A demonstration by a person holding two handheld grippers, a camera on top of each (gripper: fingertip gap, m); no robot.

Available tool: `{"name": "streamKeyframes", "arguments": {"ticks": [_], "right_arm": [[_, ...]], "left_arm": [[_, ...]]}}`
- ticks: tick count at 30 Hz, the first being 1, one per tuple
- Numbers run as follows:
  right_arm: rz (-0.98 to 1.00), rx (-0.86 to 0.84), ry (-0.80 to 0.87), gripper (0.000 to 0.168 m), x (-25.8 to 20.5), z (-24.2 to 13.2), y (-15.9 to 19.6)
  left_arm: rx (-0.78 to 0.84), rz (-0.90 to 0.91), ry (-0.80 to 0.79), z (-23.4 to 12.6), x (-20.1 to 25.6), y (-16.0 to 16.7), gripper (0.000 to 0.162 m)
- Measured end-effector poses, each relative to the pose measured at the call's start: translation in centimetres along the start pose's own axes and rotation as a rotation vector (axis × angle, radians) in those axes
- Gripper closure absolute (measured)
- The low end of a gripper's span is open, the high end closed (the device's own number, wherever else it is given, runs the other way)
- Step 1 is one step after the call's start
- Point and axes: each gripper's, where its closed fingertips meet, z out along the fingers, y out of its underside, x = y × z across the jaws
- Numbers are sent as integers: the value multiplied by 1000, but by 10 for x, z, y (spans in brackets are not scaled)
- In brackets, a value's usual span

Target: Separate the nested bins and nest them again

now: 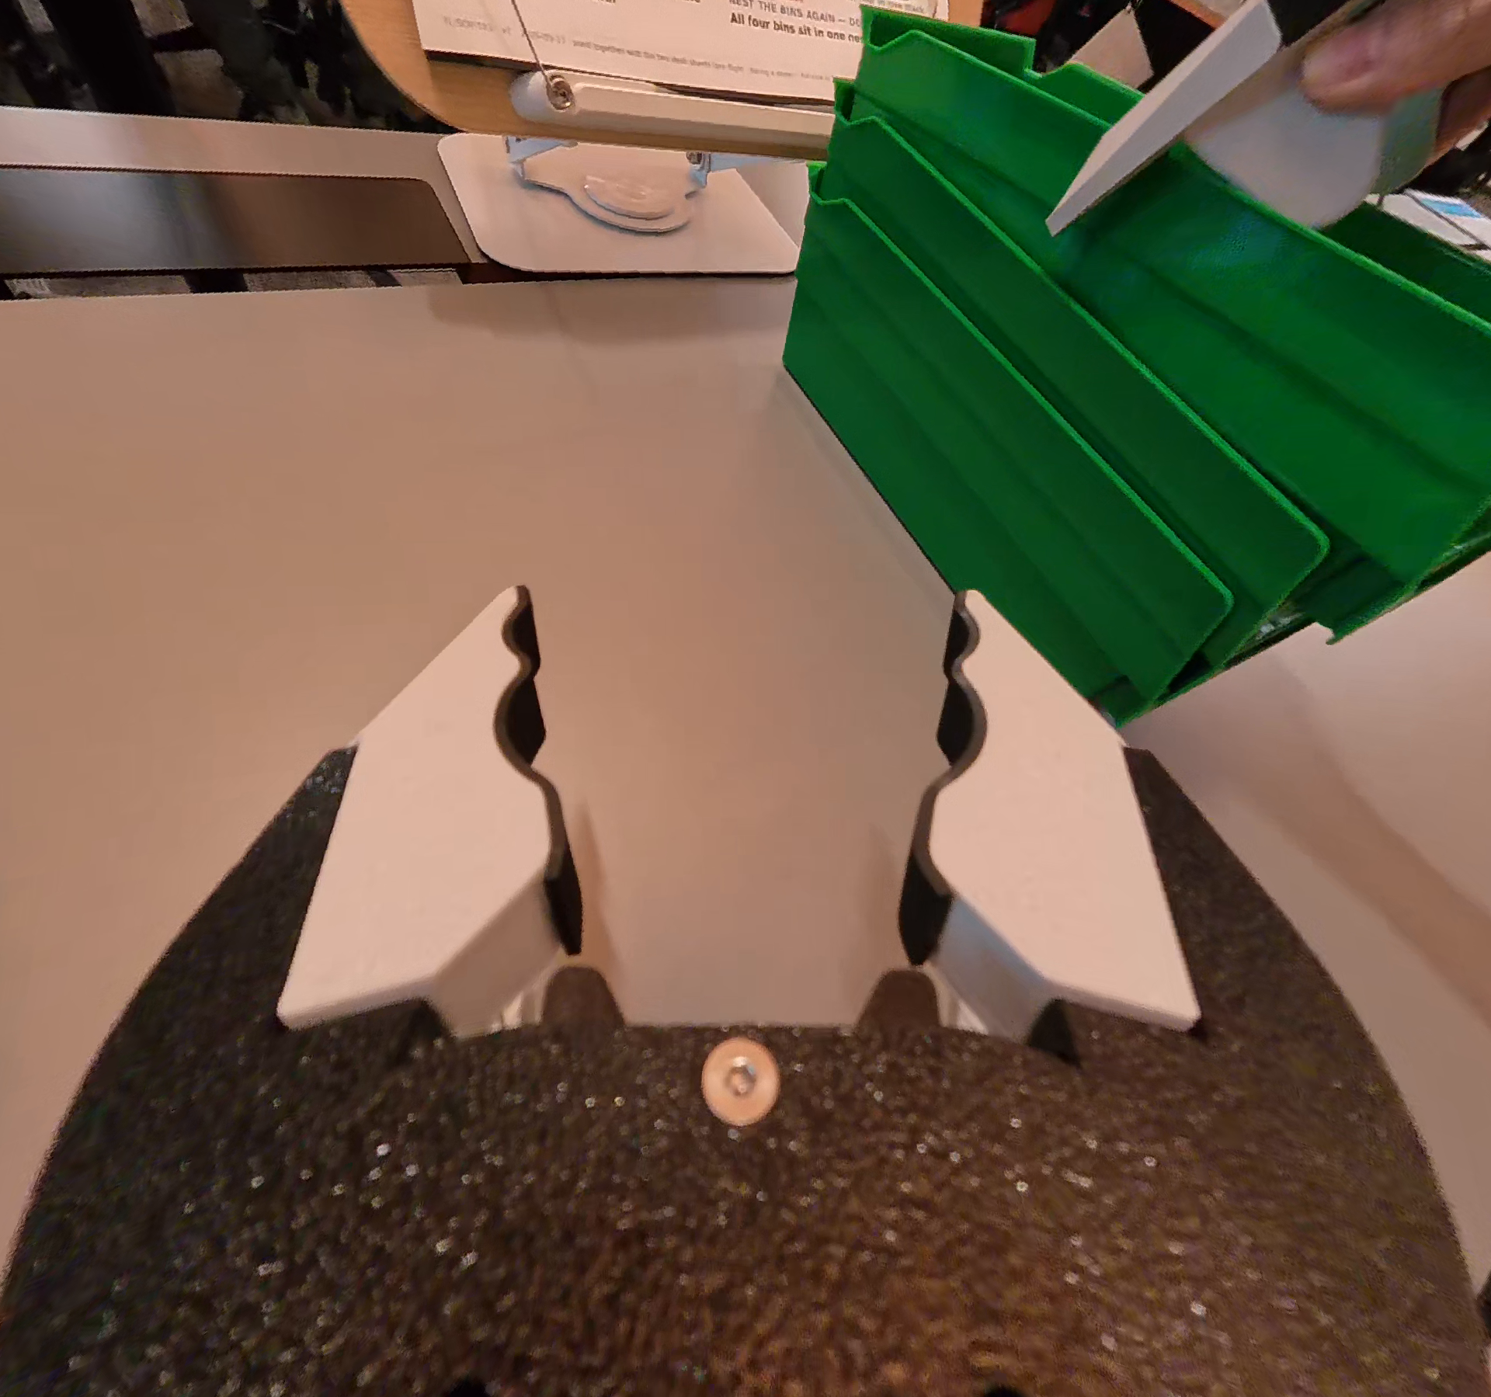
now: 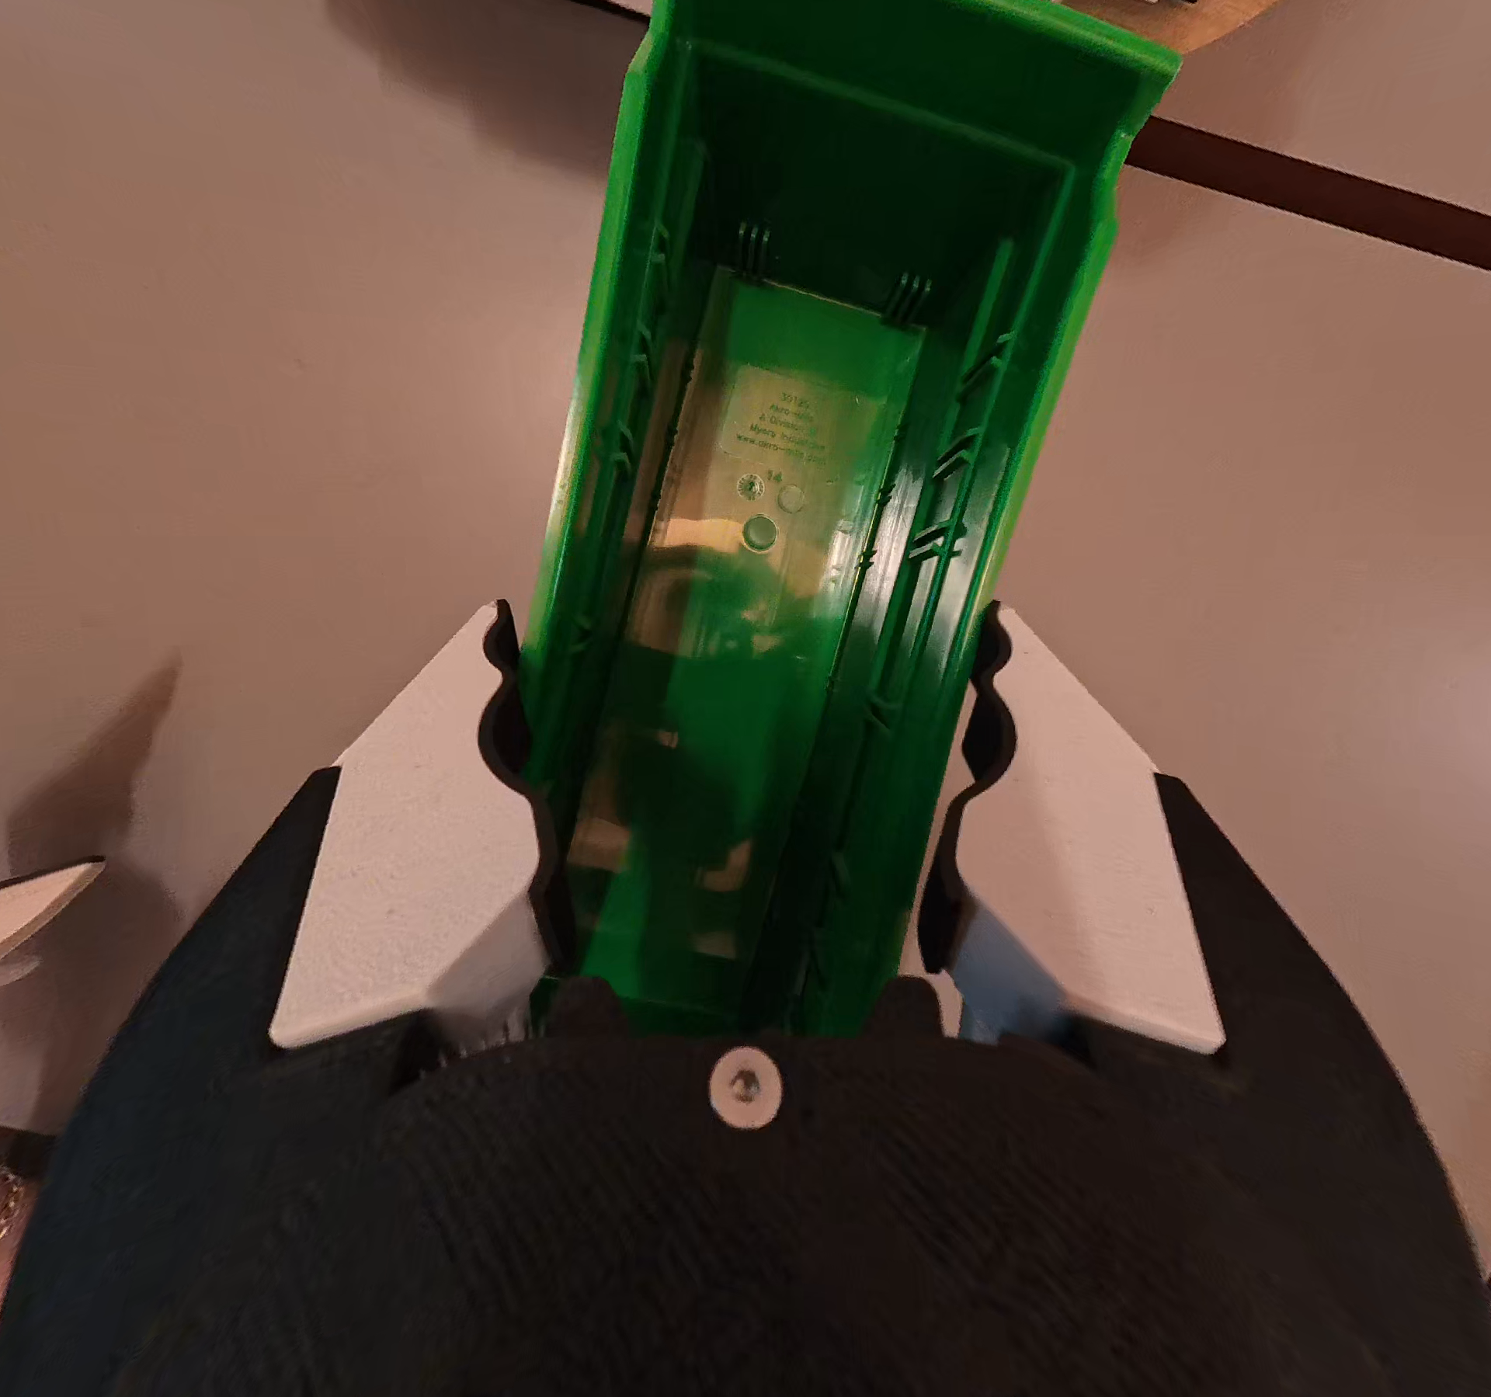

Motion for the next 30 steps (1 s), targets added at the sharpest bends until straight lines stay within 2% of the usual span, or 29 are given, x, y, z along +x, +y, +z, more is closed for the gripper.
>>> {"name": "streamKeyframes", "arguments": {"ticks": [13,17,21,27,30], "right_arm": [[-18,-50,17,50,-1,3,2],[-33,75,-15,63,-6,2,-7],[-34,121,-31,69,-5,1,-8],[-47,259,26,68,-2,-7,-24],[-57,221,16,66,-3,9,-19]], "left_arm": [[-5,-15,-12,-5,-7,0,63],[10,-9,-26,-11,-10,-4,63],[35,-29,-10,-15,-9,-9,63],[35,-21,-21,-19,-9,-10,64],[40,-23,-27,-23,-11,-10,64]]}}
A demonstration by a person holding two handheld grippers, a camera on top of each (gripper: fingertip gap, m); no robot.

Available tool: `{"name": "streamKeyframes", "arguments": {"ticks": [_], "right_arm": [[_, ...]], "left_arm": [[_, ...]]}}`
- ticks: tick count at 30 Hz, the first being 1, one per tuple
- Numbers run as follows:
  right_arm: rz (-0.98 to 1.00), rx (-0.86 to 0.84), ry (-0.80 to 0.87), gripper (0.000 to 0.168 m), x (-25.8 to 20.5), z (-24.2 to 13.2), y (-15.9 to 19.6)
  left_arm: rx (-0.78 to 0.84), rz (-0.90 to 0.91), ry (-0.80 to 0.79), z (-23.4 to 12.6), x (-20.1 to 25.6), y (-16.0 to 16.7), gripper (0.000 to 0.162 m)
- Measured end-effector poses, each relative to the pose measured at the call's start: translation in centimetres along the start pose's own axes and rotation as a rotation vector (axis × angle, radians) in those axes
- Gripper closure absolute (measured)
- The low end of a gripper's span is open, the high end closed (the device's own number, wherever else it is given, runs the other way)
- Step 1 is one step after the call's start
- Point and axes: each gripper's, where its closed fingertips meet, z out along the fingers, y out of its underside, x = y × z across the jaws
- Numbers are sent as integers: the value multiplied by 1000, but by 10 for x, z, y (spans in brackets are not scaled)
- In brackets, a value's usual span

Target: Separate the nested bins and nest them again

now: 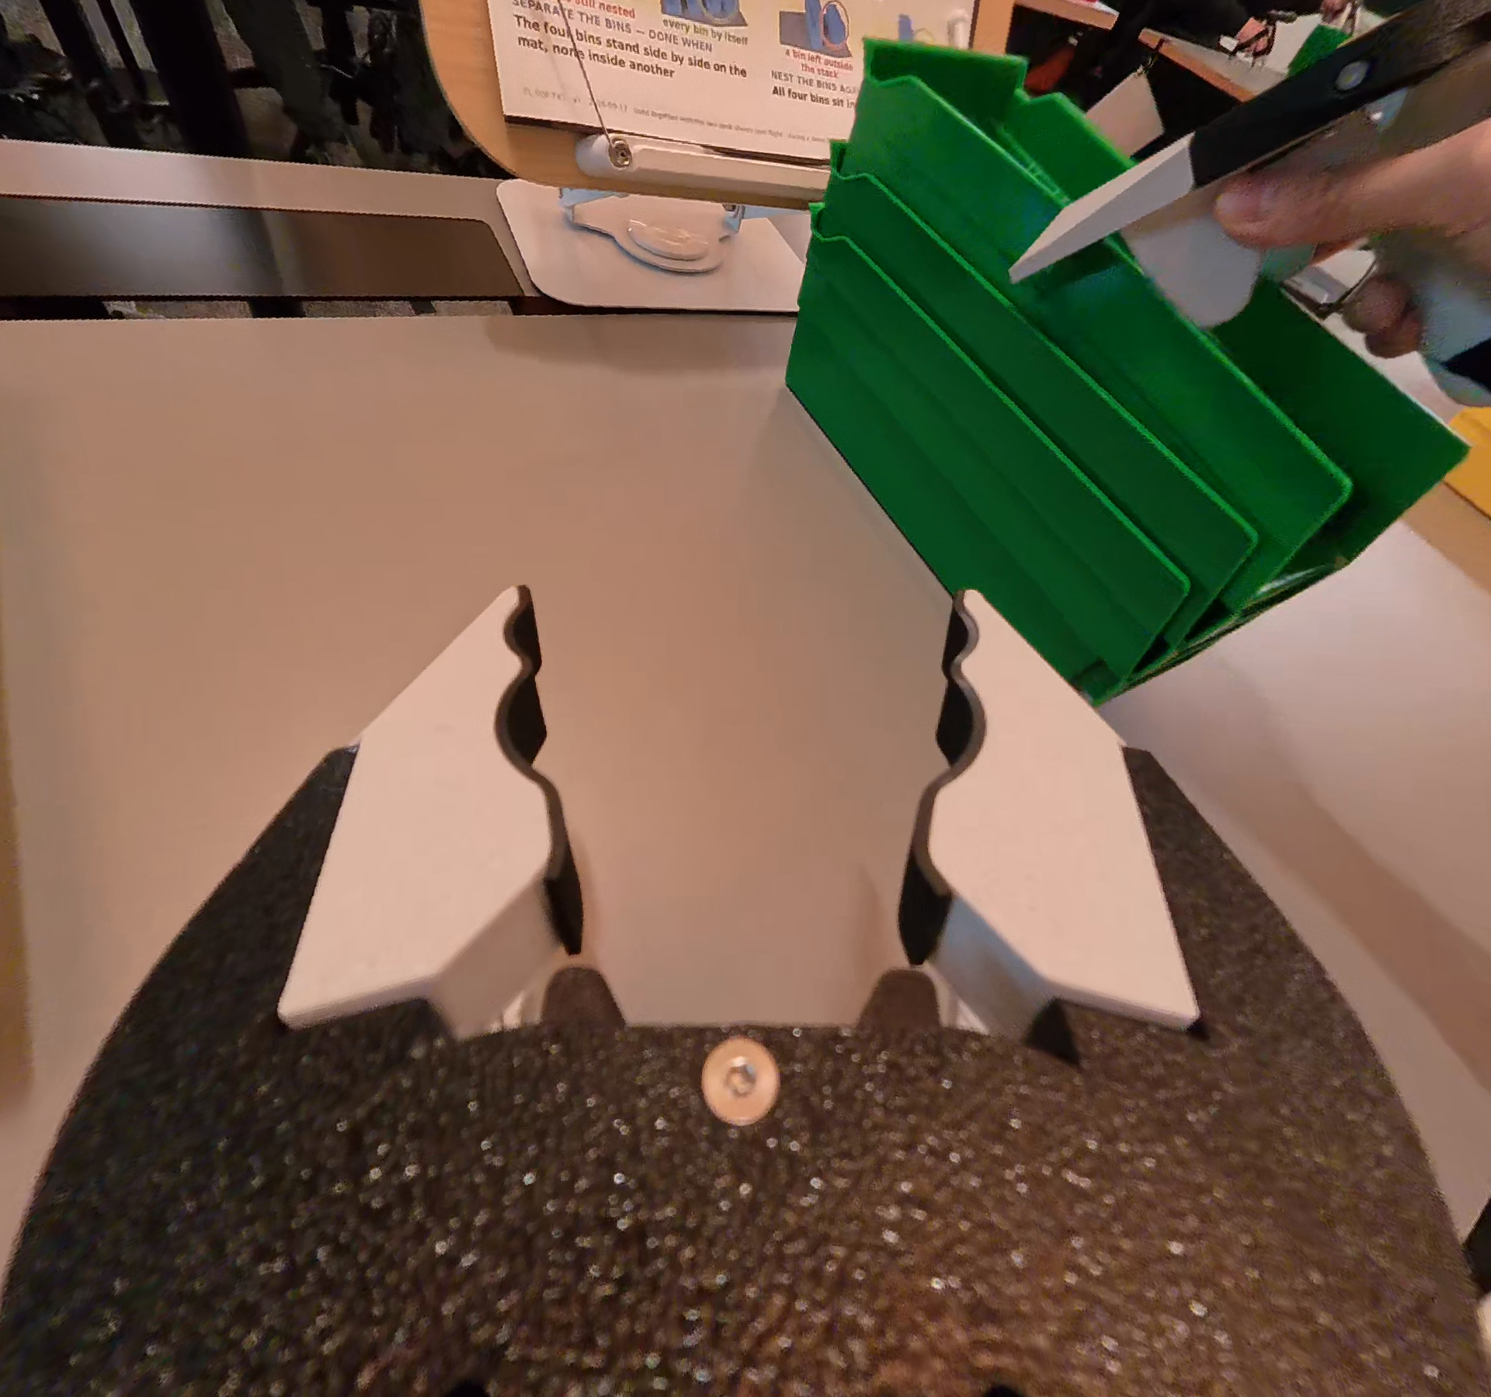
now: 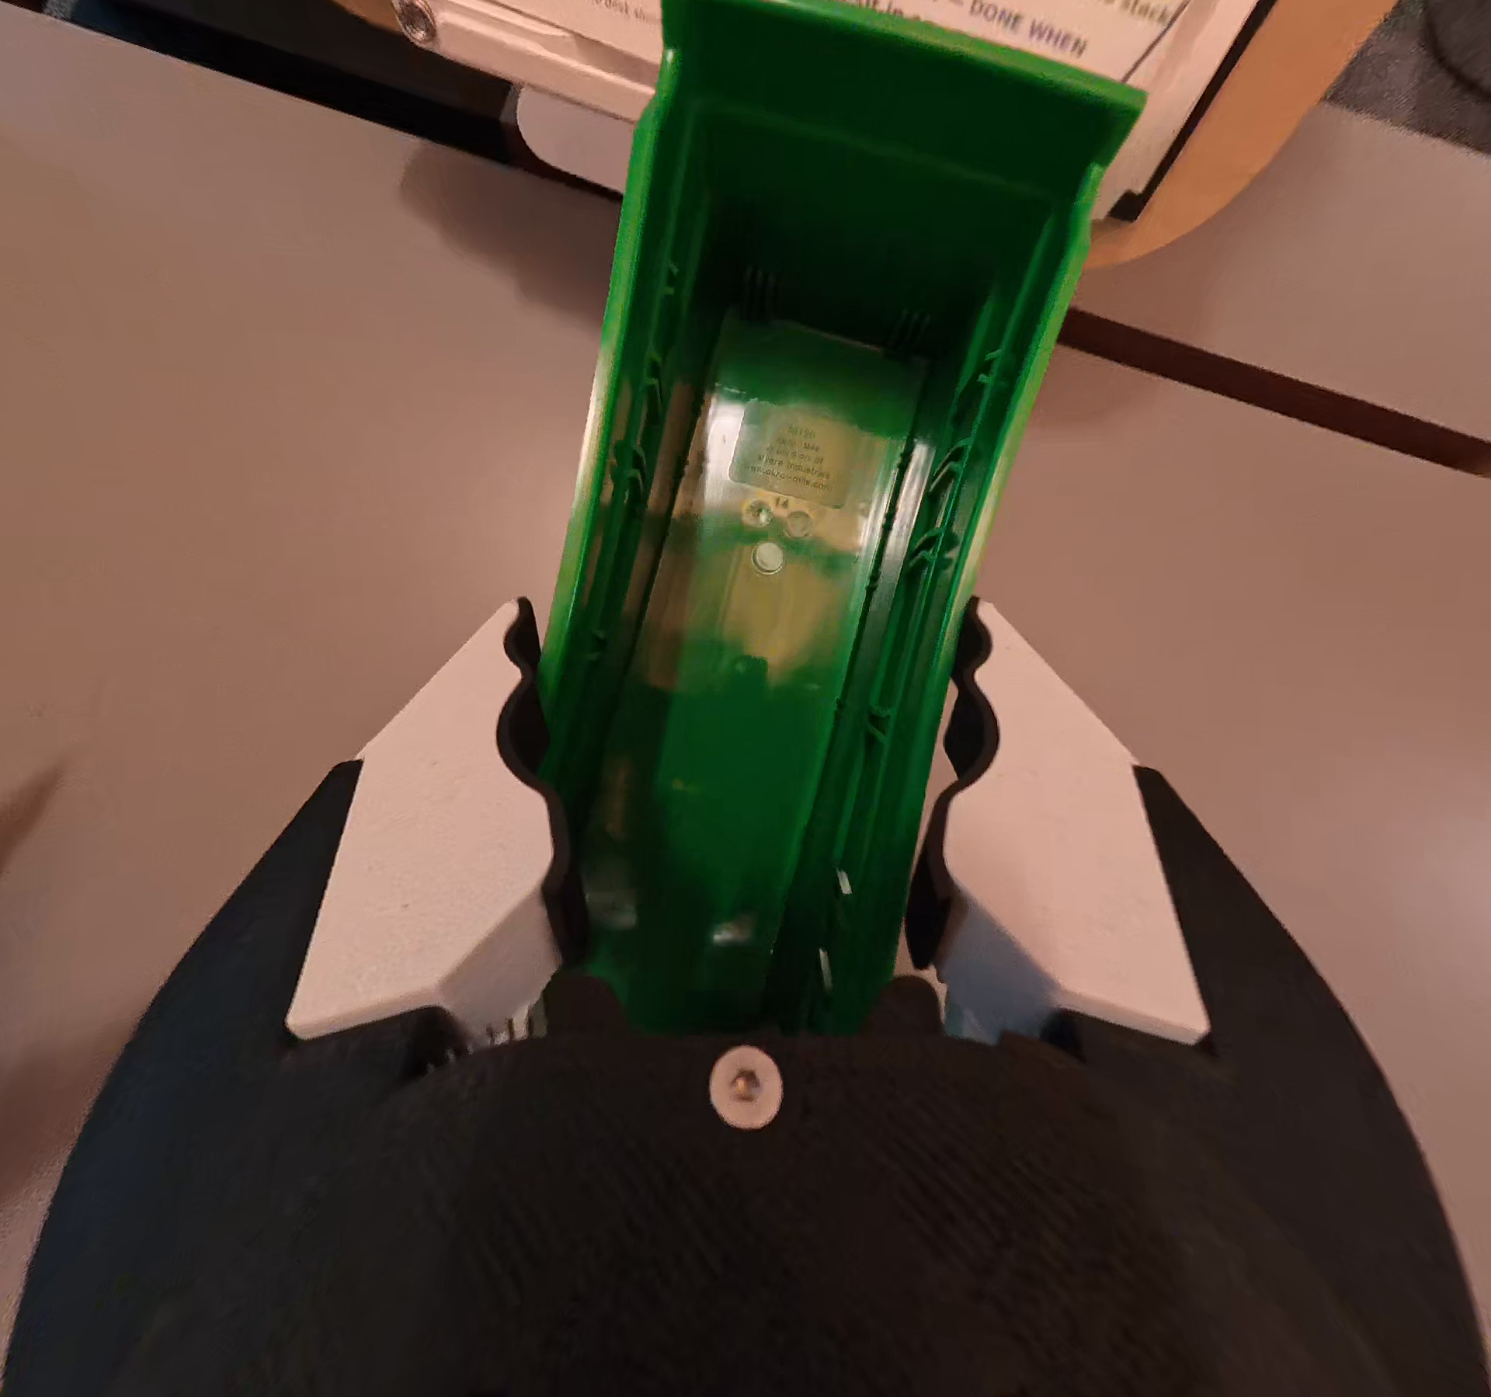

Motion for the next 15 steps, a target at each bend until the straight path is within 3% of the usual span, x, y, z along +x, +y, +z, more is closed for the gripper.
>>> {"name": "streamKeyframes", "arguments": {"ticks": [10,13,15], "right_arm": [[-10,-84,-35,51,5,7,4],[-35,-74,-81,47,4,2,4],[-62,24,-92,54,5,-15,-9]], "left_arm": [[22,-16,-107,-29,-30,-1,62],[19,-12,-214,-49,-57,-12,50],[-3,-3,-334,-69,-89,-29,44]]}}
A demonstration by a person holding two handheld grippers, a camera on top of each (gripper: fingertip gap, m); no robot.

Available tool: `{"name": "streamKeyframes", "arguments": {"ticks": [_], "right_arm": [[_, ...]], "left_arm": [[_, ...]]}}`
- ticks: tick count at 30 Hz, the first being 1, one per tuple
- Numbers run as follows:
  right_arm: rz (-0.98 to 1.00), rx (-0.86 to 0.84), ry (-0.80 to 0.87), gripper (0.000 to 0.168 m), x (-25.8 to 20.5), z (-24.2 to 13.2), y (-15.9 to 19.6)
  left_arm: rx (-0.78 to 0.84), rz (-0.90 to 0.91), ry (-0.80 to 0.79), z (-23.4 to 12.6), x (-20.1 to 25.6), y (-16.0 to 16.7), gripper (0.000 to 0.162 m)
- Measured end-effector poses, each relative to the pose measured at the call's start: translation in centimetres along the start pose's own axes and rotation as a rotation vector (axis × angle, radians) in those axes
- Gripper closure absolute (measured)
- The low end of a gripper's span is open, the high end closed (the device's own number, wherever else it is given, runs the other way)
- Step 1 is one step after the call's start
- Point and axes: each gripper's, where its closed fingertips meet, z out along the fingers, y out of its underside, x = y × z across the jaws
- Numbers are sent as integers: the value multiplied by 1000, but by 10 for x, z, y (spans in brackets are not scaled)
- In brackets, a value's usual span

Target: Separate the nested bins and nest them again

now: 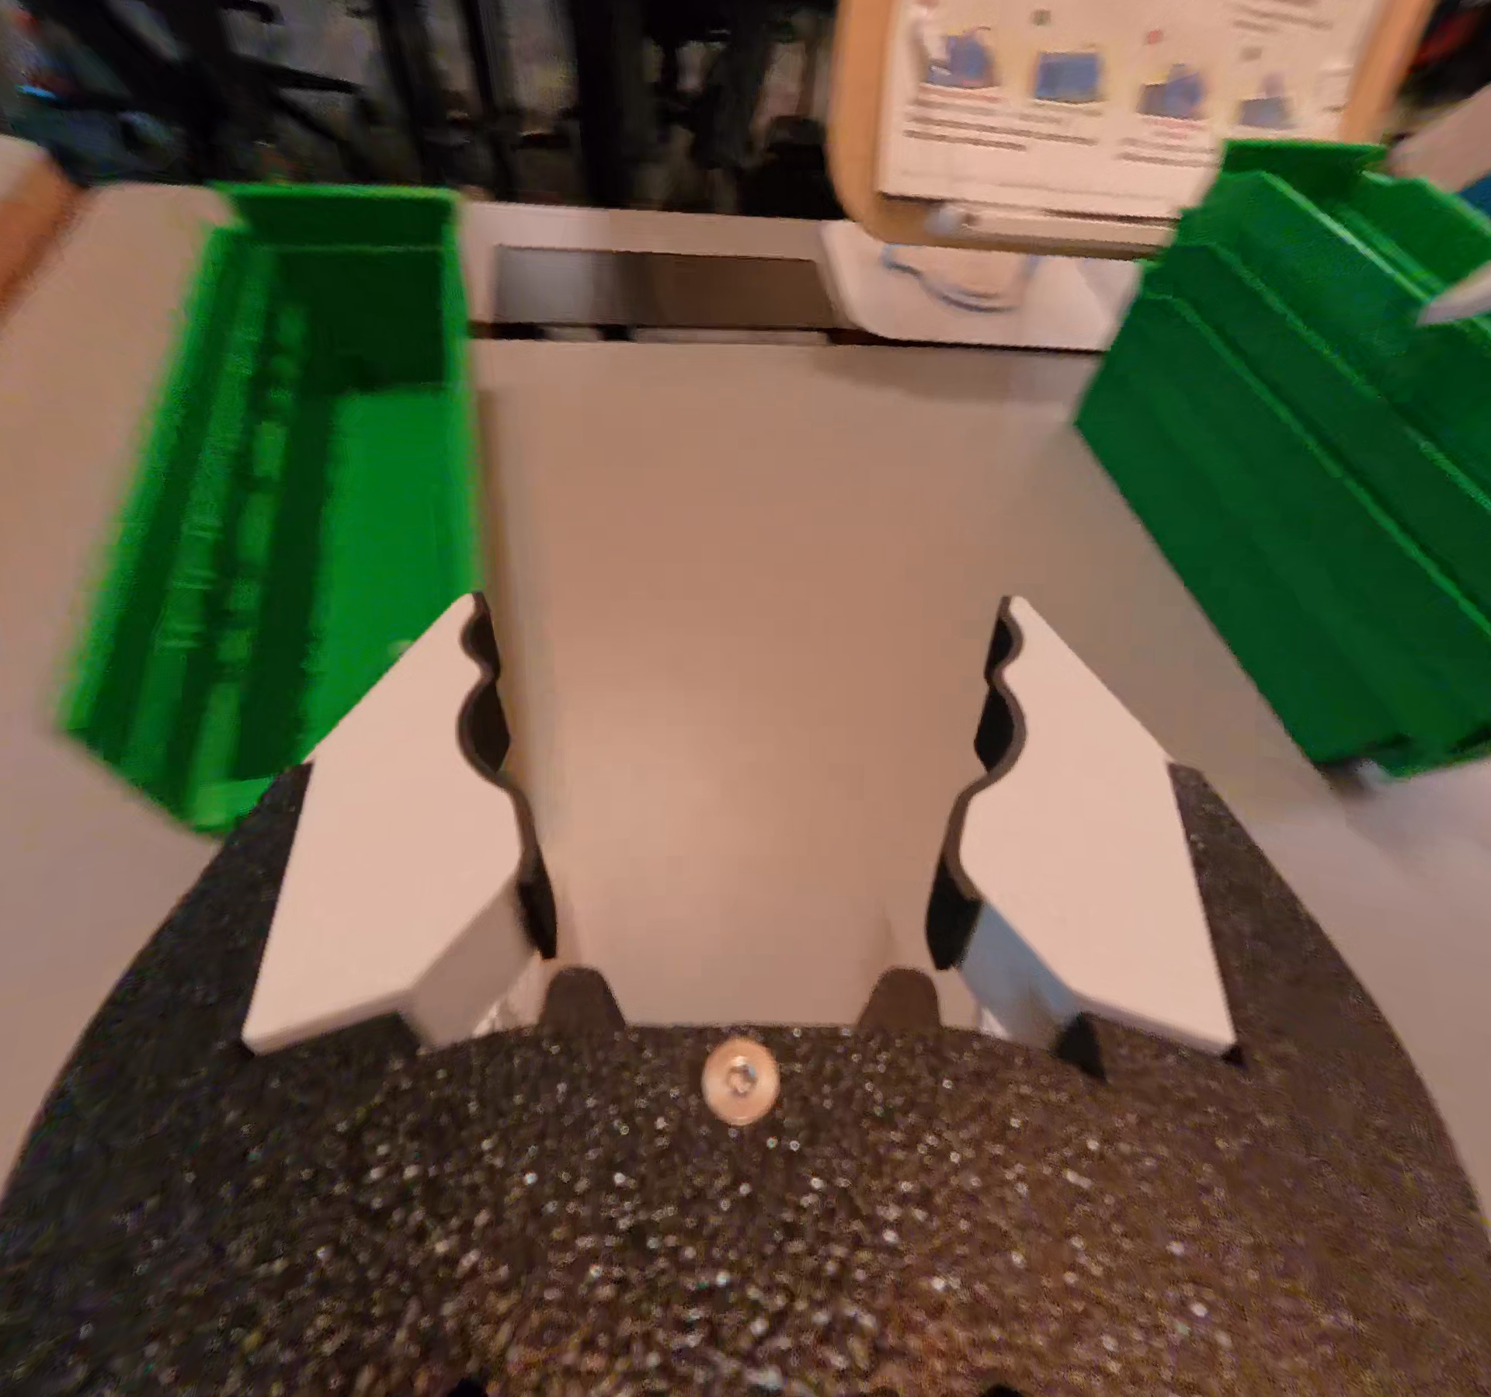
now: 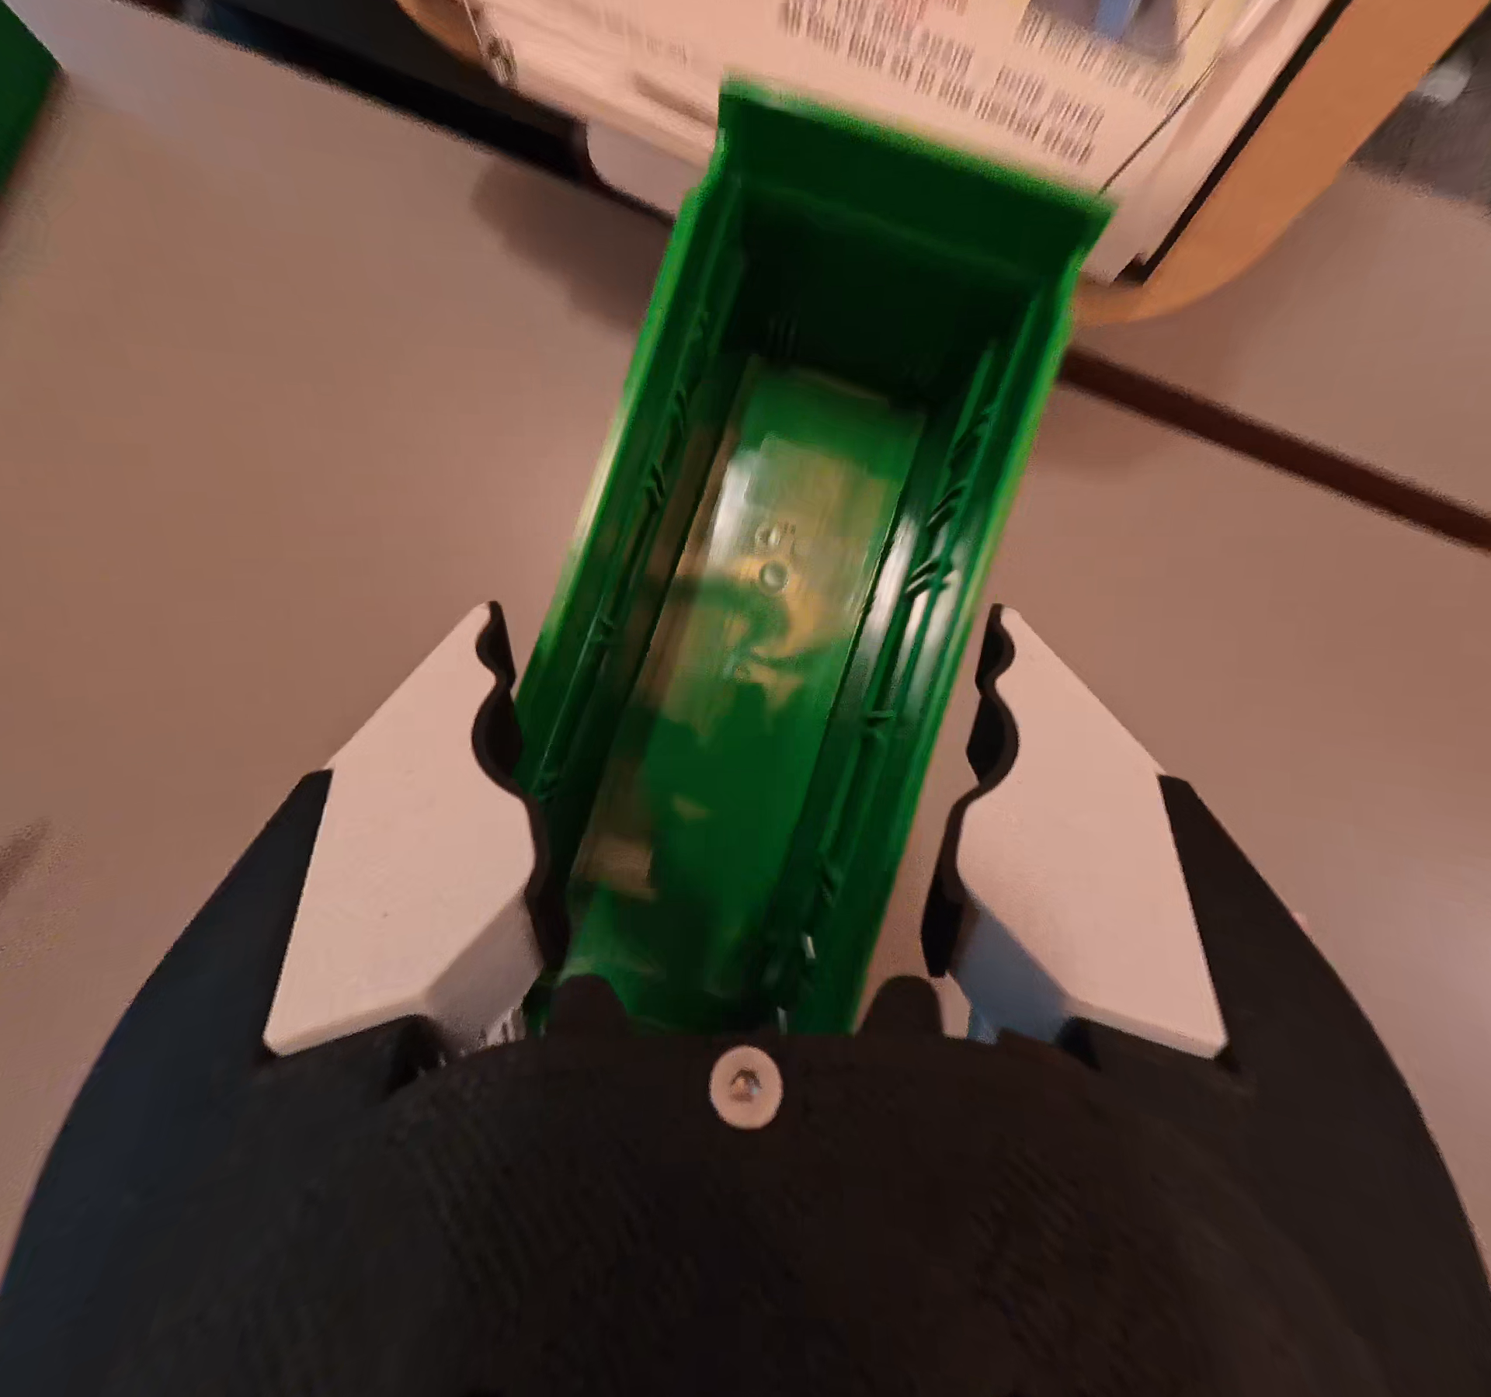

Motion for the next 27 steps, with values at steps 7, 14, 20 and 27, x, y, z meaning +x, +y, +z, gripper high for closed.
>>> {"name": "streamKeyframes", "arguments": {"ticks": [7,14,20,27], "right_arm": [[-89,480,-61,36,-11,-104,-18],[-85,742,17,27,33,-130,60],[-15,823,-4,31,71,-123,110],[-28,784,43,35,104,-116,133]], "left_arm": [[-193,56,-142,21,-96,-90,25],[-567,110,-199,75,-156,-65,30],[-561,-56,-78,107,-152,-50,30],[-778,-110,-174,125,-160,28,16]]}}
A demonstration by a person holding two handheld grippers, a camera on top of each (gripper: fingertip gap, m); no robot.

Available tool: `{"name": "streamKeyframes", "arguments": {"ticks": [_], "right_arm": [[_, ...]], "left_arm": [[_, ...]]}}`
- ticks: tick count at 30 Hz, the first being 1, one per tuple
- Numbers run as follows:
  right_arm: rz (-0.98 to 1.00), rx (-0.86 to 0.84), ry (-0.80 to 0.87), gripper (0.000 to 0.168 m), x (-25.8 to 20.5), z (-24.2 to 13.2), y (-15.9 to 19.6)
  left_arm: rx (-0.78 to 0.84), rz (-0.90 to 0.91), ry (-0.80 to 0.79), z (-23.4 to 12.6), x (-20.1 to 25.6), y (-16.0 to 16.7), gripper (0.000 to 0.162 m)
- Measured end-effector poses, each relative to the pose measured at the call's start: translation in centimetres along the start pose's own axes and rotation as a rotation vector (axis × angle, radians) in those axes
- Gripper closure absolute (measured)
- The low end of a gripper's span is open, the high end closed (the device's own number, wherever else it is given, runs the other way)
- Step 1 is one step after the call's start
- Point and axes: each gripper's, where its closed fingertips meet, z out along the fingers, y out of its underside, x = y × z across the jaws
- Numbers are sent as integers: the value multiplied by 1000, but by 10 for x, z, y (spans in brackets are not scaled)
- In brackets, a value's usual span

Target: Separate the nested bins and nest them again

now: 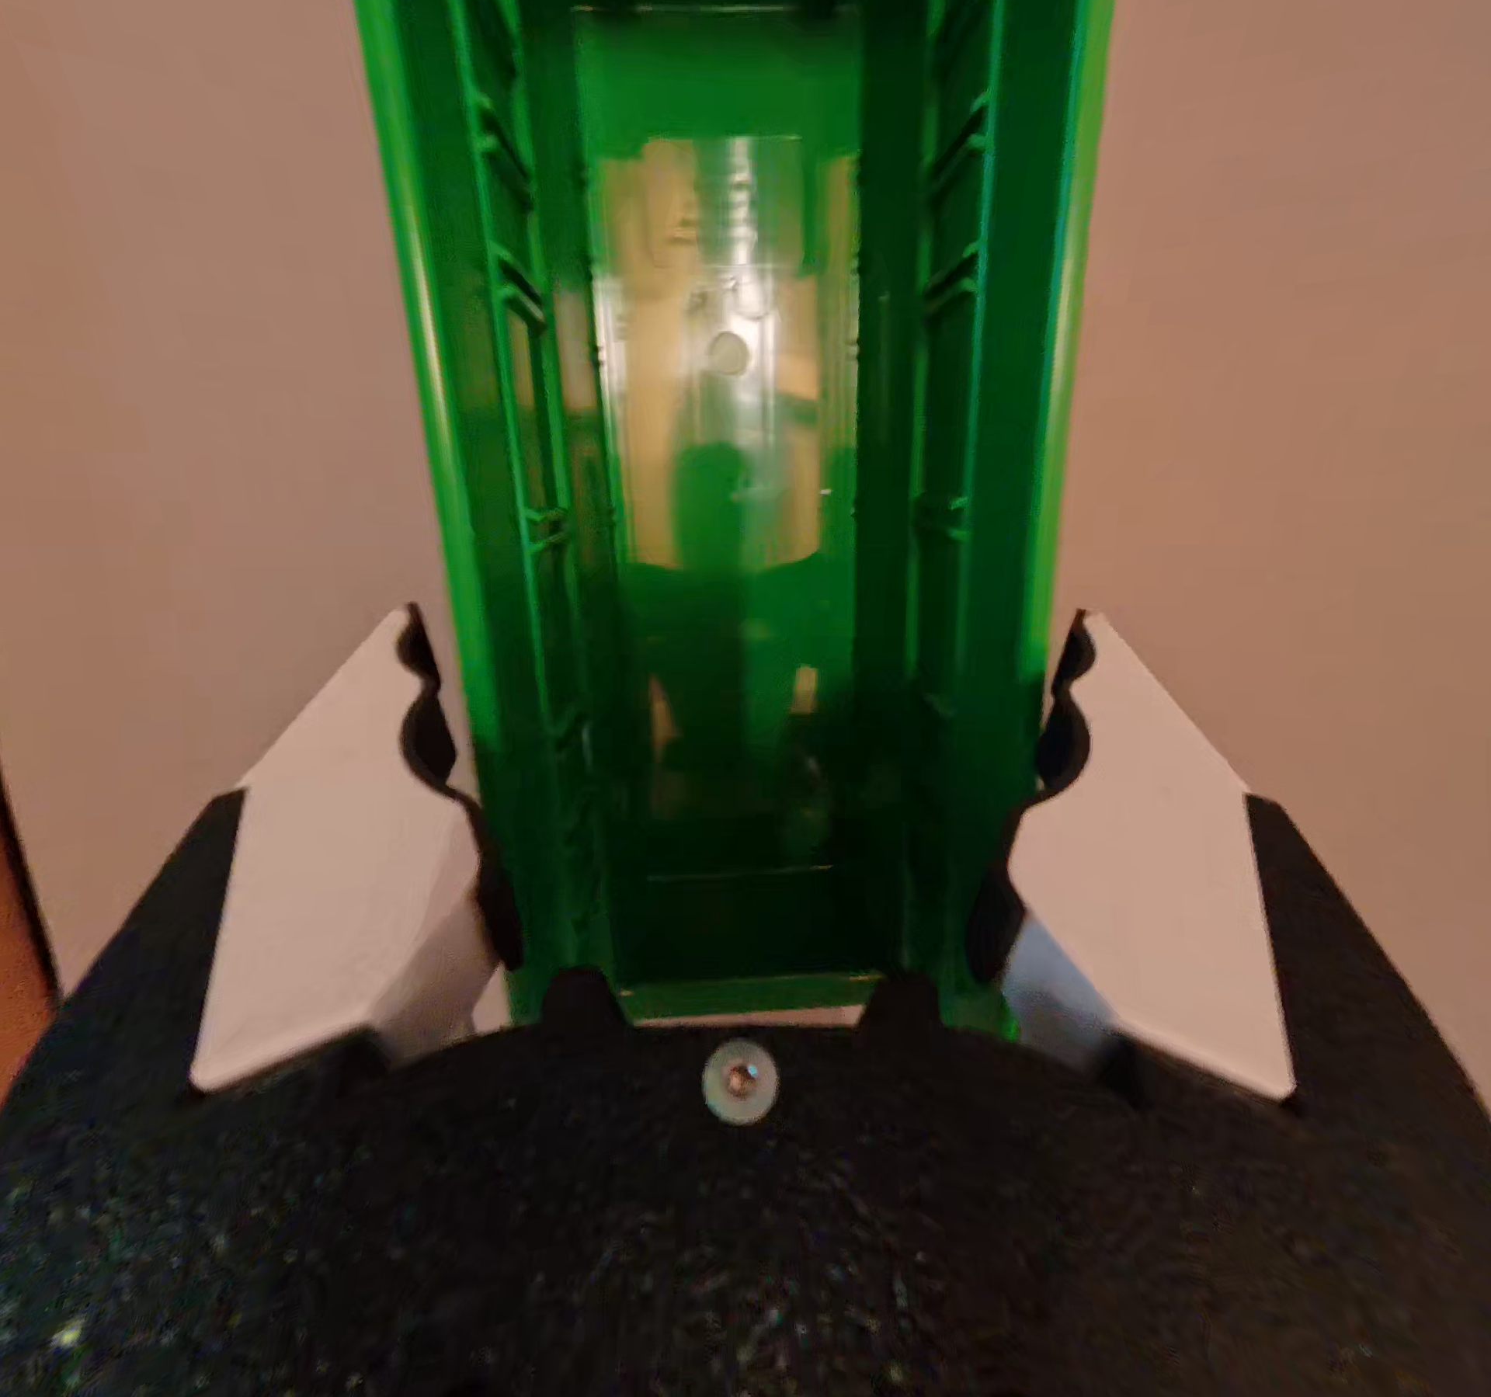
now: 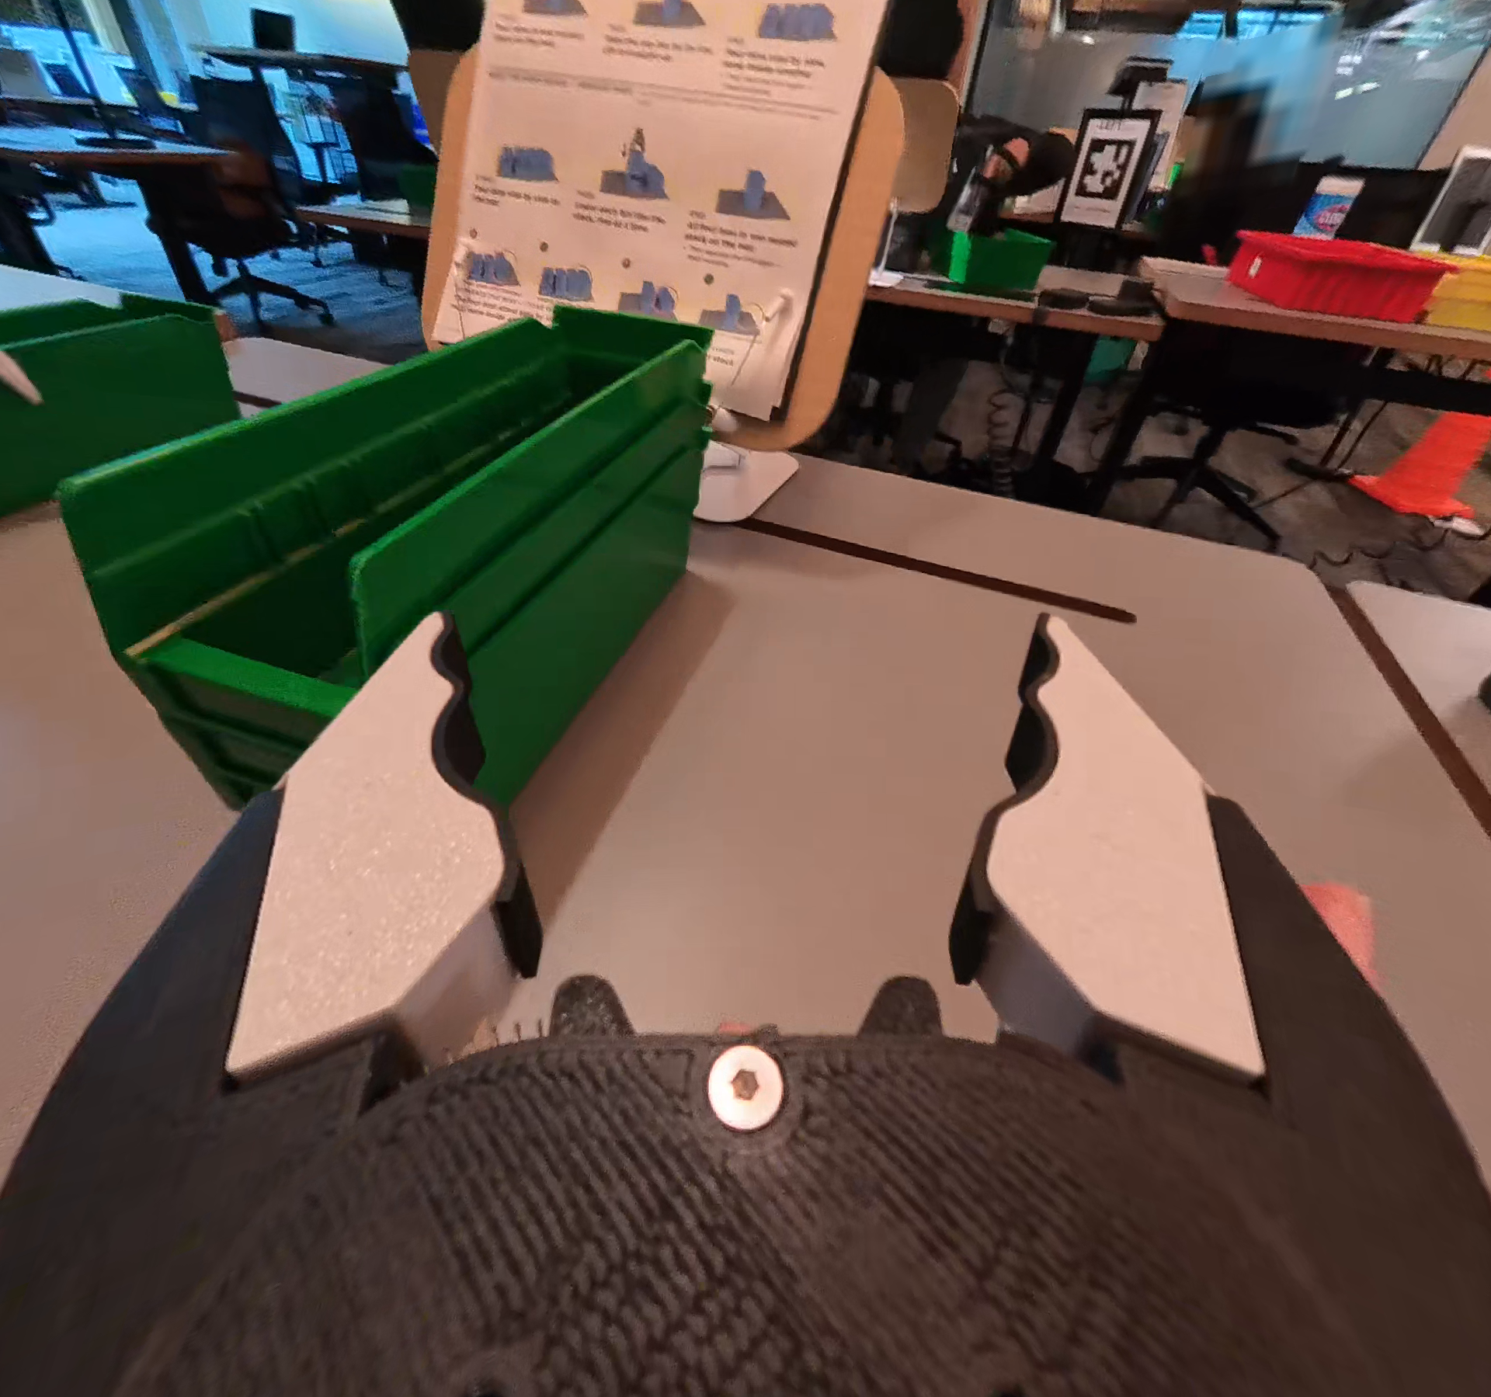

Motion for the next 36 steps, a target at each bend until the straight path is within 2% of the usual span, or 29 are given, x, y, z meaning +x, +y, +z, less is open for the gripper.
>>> {"name": "streamKeyframes", "arguments": {"ticks": [2,3,5,13,18,21,24,27,32,34,36], "right_arm": [[36,2,-21,36,1,1,3],[54,4,-26,36,2,1,4],[82,17,-38,38,1,3,4],[88,21,-33,40,1,6,3],[66,13,-28,40,-2,4,1],[50,12,-19,40,-4,2,-2],[33,16,4,40,-1,0,-5],[21,22,18,40,2,-3,-10],[13,29,50,40,13,-13,-15],[21,26,70,40,21,-18,-15],[34,28,84,40,29,-24,-17]], "left_arm": [[0,18,-16,6,5,4,11],[6,-3,-17,4,6,3,19],[-29,-52,-11,2,9,9,25],[-144,-15,-17,-16,1,43,52],[-146,-121,1,-35,5,58,60],[-136,-157,42,-62,26,59,64],[-100,-157,72,-101,63,47,68],[-54,-119,90,-147,119,31,68],[21,-71,255,-205,265,19,68],[32,-71,330,-220,325,19,68],[43,-72,340,-227,368,17,68]]}}
